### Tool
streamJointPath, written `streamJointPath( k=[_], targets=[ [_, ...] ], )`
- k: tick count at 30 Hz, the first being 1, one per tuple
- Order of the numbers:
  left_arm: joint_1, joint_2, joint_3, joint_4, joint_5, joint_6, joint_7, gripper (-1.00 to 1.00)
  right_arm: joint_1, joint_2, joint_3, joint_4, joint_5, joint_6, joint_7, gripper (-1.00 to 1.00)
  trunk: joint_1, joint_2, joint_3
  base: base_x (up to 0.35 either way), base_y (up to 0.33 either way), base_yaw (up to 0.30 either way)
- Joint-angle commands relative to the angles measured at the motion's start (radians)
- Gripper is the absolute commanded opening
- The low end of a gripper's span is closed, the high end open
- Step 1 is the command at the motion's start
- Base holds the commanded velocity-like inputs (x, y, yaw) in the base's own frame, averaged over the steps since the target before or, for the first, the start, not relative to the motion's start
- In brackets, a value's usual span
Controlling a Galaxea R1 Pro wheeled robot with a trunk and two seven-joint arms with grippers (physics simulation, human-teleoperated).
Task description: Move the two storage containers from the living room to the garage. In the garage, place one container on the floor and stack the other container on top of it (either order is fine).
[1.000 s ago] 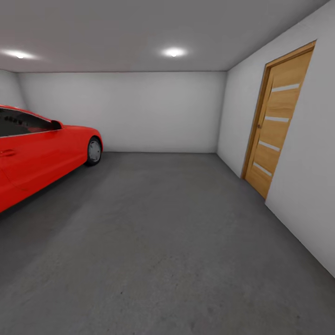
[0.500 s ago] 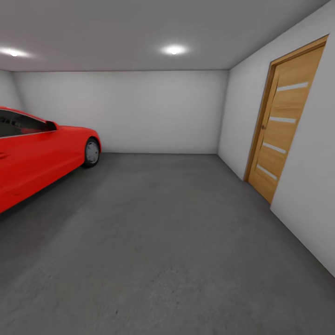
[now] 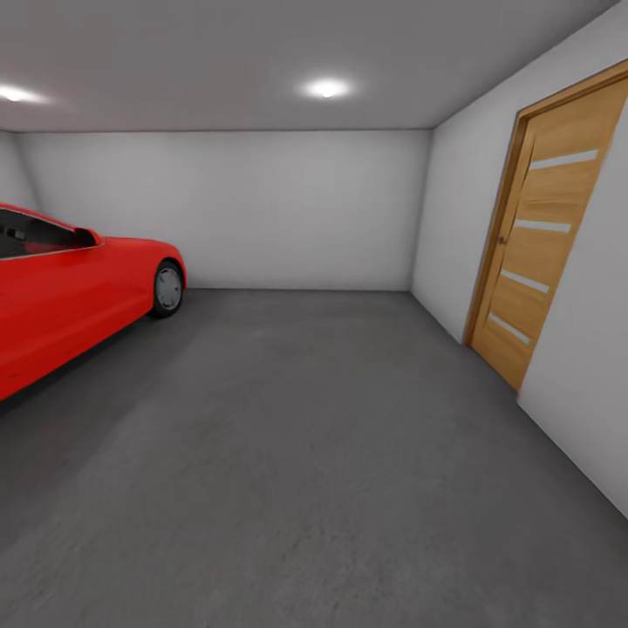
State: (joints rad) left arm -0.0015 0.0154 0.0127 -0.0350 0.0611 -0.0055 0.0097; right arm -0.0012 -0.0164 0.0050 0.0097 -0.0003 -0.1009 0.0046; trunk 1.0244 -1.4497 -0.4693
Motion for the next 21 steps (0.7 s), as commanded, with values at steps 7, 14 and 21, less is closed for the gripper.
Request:
streamJointPath(
  k=[7, 14, 21],
  targets=[
    [0.0, 0.0, 0.0, 0.0, 0.006, 0.001, 0.001, 1.0, 0.0, 0.0, -0.006, 0.001, -0.002, 0.002, -0.001, 1.0, 0.001, 0.0, -0.001, 0.325, 0.0, 0.0],
    [0.0, 0.0, 0.0, 0.0, 0.006, 0.001, 0.001, 1.0, 0.0, -0.001, 0.002, 0.0, 0.009, -0.006, -0.002, 1.0, 0.001, 0.0, -0.001, 0.325, 0.0, 0.0],
    [0.0, 0.0, 0.0, 0.0, 0.006, 0.001, 0.001, 1.0, 0.0, 0.001, 0.001, 0.0, 0.009, -0.003, -0.002, 1.0, 0.001, 0.0, -0.001, 0.325, 0.0, -0.112]
  ],
)
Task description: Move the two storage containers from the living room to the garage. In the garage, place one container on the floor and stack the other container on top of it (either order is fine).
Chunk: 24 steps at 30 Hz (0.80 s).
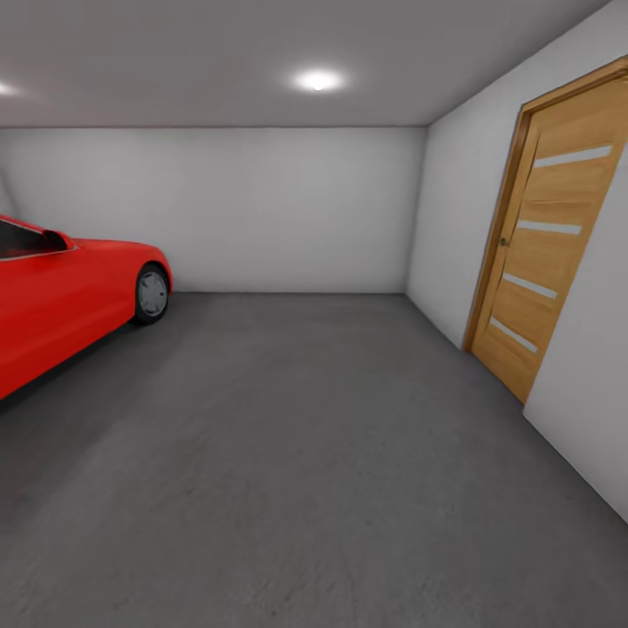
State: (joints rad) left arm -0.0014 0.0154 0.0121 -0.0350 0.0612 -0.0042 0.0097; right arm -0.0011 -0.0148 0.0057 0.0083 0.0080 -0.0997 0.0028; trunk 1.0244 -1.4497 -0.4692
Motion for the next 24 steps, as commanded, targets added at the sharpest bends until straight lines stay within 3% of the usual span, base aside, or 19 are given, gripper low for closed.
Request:
streamJointPath(
  k=[1, 24],
  targets=[
    [0.0, 0.0, 0.0, 0.0, 0.006, 0.0, 0.001, 1.0, 0.0, 0.0, 0.0, 0.001, 0.001, -0.004, 0.0, 1.0, 0.001, 0.0, -0.001, 0.325, 0.0, -0.225],
    [0.0, 0.001, 0.001, 0.0, 0.006, -0.008, 0.001, 1.0, 0.0, -0.002, 0.002, 0.001, 0.002, -0.002, 0.001, 1.0, 0.001, 0.0, -0.001, 0.325, 0.0, -0.241]
  ],
)
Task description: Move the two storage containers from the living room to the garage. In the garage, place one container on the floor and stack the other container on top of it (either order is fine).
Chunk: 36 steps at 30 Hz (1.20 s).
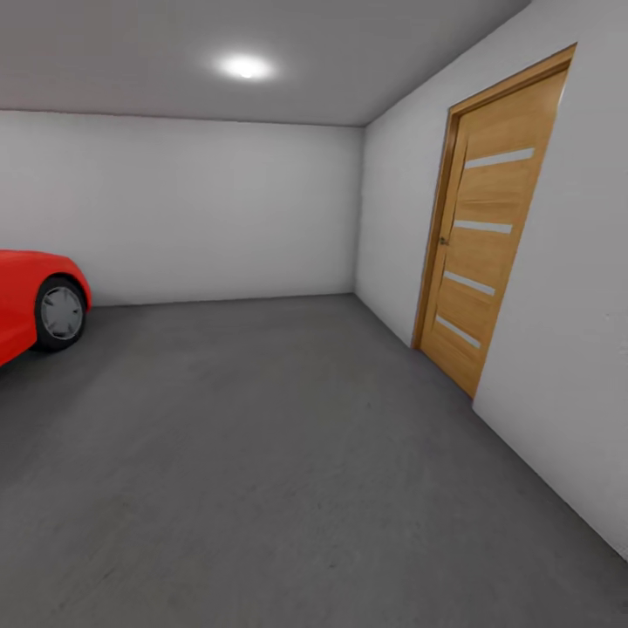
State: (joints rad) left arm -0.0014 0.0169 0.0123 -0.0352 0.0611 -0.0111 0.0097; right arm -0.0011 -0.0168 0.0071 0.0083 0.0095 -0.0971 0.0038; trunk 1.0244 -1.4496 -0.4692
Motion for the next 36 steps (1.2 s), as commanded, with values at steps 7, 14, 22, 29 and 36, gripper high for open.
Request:
streamJointPath(
  k=[7, 14, 22, 29, 36],
  targets=[
    [0.0, 0.0, 0.001, 0.0, 0.006, -0.001, 0.001, 1.0, 0.0, 0.0, 0.001, 0.001, 0.038, -0.005, 0.0, 1.0, 0.001, 0.0, -0.001, 0.325, 0.0, -0.213],
    [0.0, 0.0, 0.001, 0.0, 0.006, 0.0, 0.001, 1.0, 0.0, 0.0, -0.001, 0.001, 0.106, -0.007, -0.002, 1.0, 0.001, 0.0, -0.001, 0.325, 0.0, -0.044],
    [0.0, 0.0, 0.0, 0.0, 0.006, 0.002, 0.001, 1.0, 0.0, 0.0, -0.003, 0.001, 0.121, -0.008, -0.002, 1.0, 0.001, 0.0, -0.001, 0.324, 0.0, -0.004],
    [0.0, 0.0, 0.001, 0.0, 0.006, 0.001, 0.001, 1.0, 0.0, 0.0, -0.005, 0.001, 0.121, -0.004, -0.002, 1.0, 0.001, 0.0, -0.001, 0.325, 0.0, 0.0],
    [0.0, 0.0, 0.0, 0.0, 0.006, 0.002, 0.001, 1.0, 0.0, 0.0, -0.004, 0.001, 0.122, -0.007, -0.002, 1.0, 0.001, 0.0, -0.001, 0.325, 0.0, 0.0]
  ],
)
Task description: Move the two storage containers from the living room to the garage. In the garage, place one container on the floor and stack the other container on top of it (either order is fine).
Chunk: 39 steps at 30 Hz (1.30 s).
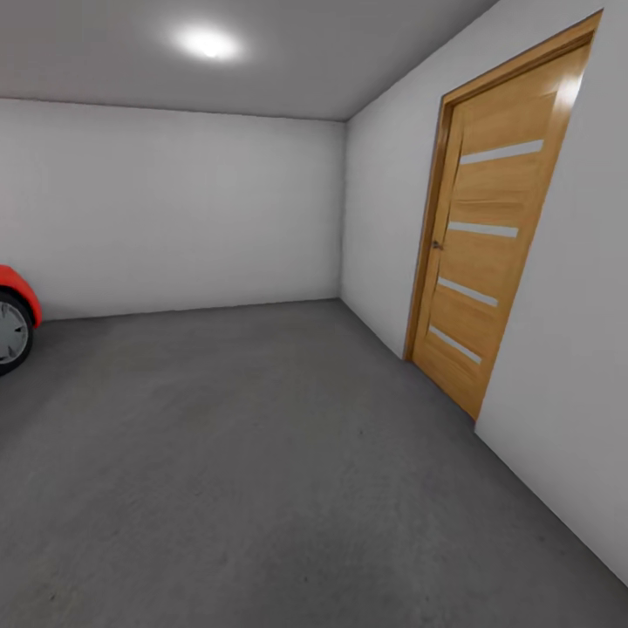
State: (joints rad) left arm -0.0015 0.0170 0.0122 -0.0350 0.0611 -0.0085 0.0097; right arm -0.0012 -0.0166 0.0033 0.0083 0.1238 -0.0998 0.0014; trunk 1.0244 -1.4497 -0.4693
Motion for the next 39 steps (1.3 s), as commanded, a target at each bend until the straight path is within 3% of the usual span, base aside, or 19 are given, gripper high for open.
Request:
streamJointPath(
  k=[1, 23, 39],
  targets=[
    [0.0, 0.0, 0.0, 0.0, 0.006, -0.001, 0.001, 1.0, 0.0, 0.0, 0.0, 0.001, 0.008, -0.004, 0.0, 1.0, 0.001, 0.0, -0.001, 0.325, 0.0, 0.0],
    [0.0, 0.0, 0.001, 0.0, 0.006, -0.001, 0.001, 1.0, 0.0, 0.0, 0.001, 0.001, 0.007, -0.008, 0.001, 1.0, 0.001, 0.0, -0.001, 0.325, 0.0, -0.004],
    [-0.001, 0.0, 0.001, 0.0, 0.006, 0.001, 0.001, 1.0, 0.0, 0.0, 0.003, 0.001, 0.008, -0.005, 0.002, 1.0, 0.001, 0.0, -0.001, 0.325, 0.0, -0.211]
  ],
)
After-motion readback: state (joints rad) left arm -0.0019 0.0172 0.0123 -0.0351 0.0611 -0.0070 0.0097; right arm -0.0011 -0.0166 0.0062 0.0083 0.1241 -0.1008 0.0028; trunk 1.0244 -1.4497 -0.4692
